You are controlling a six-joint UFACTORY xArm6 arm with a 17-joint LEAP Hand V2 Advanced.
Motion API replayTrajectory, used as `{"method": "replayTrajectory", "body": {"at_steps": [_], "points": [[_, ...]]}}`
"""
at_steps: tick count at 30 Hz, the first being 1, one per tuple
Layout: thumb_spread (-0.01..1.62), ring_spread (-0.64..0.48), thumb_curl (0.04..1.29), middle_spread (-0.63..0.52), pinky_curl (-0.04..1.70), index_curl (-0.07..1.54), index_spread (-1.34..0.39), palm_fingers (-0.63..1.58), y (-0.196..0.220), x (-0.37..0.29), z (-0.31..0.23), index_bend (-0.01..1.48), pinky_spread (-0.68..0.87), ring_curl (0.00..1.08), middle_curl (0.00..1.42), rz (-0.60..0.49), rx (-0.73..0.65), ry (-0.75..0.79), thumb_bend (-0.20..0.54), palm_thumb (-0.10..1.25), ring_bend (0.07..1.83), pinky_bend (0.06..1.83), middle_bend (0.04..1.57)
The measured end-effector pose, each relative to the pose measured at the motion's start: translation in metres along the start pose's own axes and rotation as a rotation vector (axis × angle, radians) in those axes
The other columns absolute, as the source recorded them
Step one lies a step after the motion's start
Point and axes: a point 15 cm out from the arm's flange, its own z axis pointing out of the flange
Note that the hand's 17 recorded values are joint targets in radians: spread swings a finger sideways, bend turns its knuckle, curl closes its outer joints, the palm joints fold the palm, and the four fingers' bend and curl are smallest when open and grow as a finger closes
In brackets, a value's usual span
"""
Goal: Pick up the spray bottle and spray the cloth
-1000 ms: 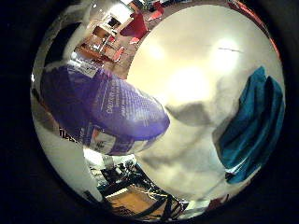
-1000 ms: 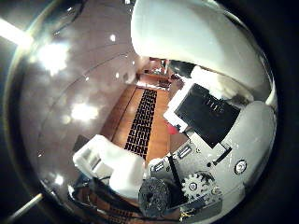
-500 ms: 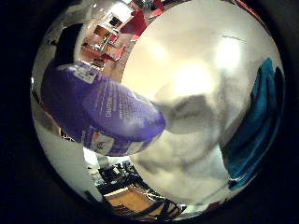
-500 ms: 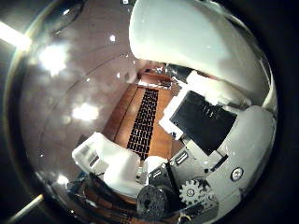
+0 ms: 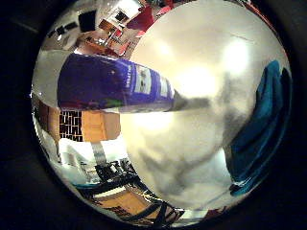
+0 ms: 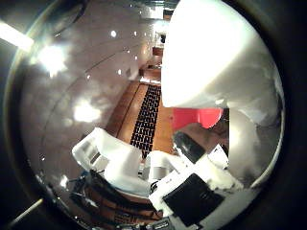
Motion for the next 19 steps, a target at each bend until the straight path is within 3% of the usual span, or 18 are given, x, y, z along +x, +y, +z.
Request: {"method": "replayTrajectory", "body": {"at_steps": [3,7,19], "points": [[1.05,0.0,0.47,-0.01,0.7,0.45,-0.33,0.03,-0.003,-0.009,-0.005,0.25,0.25,0.34,0.38,-0.021,0.013,0.002,-0.028,0.7,0.77,0.56,0.53],[1.05,0.06,0.44,0.03,0.6,0.42,-0.28,0.07,-0.006,-0.015,-0.018,0.19,0.36,0.31,0.36,-0.032,0.035,0.003,-0.025,0.68,0.68,0.5,0.45],[1.05,0.11,0.4,0.05,0.44,0.34,-0.24,0.16,0.007,-0.006,-0.078,0.17,0.41,0.28,0.36,-0.024,0.097,0.047,-0.024,0.67,0.56,0.45,0.33]]}}
